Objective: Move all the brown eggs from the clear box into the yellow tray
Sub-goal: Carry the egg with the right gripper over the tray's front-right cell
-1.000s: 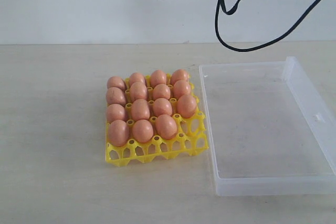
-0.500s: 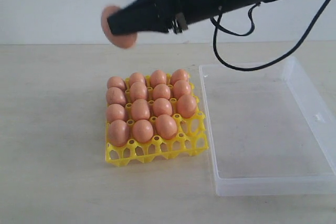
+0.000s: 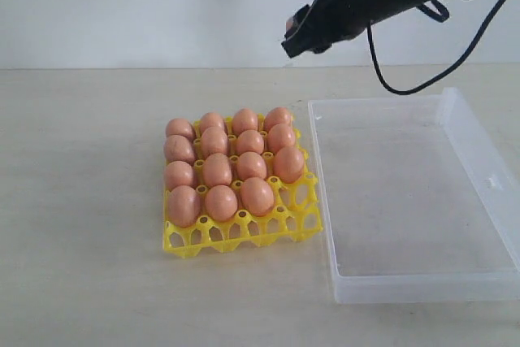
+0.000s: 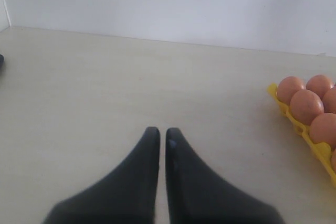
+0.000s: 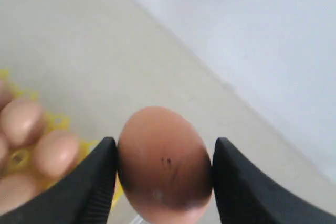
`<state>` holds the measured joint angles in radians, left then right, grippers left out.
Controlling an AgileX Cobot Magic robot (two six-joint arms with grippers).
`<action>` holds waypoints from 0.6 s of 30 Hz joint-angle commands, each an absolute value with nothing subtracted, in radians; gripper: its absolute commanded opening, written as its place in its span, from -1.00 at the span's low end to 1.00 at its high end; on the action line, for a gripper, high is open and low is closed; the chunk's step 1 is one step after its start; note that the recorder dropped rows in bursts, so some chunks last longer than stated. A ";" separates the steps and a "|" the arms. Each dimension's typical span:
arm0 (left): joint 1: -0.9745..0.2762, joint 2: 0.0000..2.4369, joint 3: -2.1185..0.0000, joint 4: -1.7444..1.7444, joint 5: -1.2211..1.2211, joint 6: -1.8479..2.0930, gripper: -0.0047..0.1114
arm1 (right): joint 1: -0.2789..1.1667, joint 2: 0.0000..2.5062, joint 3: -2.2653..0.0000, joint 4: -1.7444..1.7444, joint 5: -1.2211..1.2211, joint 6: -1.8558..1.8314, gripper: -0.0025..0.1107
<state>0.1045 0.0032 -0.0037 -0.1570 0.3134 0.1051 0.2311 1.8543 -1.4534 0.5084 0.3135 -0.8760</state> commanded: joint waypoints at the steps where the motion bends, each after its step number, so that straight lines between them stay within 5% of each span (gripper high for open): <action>1: 0.105 0.000 0.000 -0.158 0.314 0.109 -0.85 | 0.230 1.865 -1.462 0.491 -0.016 -0.861 -0.96; 7: 0.105 0.000 0.000 -0.158 0.314 0.109 -0.85 | 0.230 1.939 -1.462 0.491 -0.500 -0.808 -0.96; 10: 0.105 0.000 0.000 -0.158 0.314 0.109 -0.85 | 0.230 1.943 -1.462 0.429 -0.672 -0.478 -0.96; 14: 0.105 0.000 0.000 -0.158 0.314 0.109 -0.85 | 0.230 1.941 -1.471 -0.046 -0.756 0.262 -0.96; 18: 0.105 0.000 0.000 -0.158 0.314 0.109 -0.85 | 0.230 1.945 -1.432 -0.965 -0.777 1.041 -0.96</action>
<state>0.1045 0.0032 -0.0037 -0.1570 0.3134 0.1051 0.2294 1.9462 -1.4606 -0.5758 -0.7292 0.7287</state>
